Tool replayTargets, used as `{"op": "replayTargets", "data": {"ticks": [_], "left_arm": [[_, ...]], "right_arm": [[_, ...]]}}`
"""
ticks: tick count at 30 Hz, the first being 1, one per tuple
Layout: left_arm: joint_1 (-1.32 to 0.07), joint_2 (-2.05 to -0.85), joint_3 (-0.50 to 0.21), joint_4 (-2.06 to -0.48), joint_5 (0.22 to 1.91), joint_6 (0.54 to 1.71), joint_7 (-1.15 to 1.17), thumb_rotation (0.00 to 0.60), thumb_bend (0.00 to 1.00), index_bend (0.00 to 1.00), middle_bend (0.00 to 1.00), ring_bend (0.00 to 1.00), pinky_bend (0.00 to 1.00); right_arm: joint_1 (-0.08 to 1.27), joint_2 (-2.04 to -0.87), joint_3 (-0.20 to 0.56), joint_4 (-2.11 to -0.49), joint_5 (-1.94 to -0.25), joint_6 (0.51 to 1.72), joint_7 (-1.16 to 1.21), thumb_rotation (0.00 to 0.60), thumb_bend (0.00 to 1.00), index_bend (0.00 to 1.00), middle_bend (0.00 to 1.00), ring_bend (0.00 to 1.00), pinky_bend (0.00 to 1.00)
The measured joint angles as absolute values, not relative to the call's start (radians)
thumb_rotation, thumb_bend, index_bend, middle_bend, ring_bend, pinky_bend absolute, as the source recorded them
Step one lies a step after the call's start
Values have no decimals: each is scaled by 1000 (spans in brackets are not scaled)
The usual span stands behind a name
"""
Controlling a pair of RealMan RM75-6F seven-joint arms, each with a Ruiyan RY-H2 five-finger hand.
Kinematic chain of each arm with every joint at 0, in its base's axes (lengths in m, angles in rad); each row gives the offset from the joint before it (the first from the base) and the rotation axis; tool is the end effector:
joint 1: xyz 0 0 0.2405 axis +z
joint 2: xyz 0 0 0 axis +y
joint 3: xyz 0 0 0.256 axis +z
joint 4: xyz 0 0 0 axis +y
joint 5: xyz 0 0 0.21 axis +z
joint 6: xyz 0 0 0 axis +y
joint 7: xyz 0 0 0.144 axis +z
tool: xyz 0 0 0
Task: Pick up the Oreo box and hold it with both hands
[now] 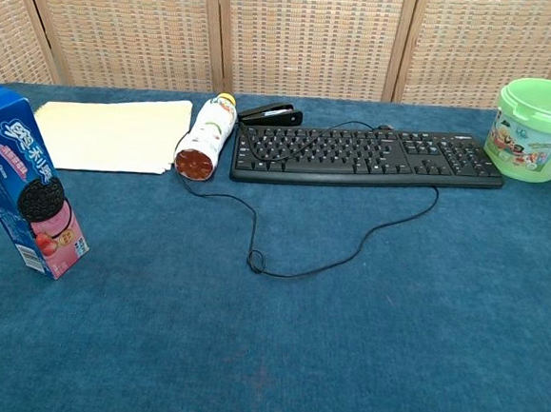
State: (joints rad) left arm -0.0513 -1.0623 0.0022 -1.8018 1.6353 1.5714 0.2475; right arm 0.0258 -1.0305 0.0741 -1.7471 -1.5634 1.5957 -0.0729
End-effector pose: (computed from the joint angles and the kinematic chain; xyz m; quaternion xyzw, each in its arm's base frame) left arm -0.2646 0.1570 0.1604 -0.6374 -0.3214 -0.3835 0.5860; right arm -0.2841 -0.1660 0.1893 0.5811 -0.3430 0.4162 0.6094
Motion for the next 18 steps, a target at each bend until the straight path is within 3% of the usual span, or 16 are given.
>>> {"op": "replayTargets", "data": {"ticks": [11, 18], "left_arm": [[-61, -1067, 1, -1801, 1633, 1548, 266, 600, 0, 0, 0, 0, 0], [-168, -1012, -45, -1822, 1634, 1421, 278, 600, 0, 0, 0, 0, 0]], "right_arm": [[26, -1025, 78, -1749, -1558, 1593, -53, 600, 0, 0, 0, 0, 0], [26, -1020, 87, -1746, -1536, 1588, -38, 600, 0, 0, 0, 0, 0]]}}
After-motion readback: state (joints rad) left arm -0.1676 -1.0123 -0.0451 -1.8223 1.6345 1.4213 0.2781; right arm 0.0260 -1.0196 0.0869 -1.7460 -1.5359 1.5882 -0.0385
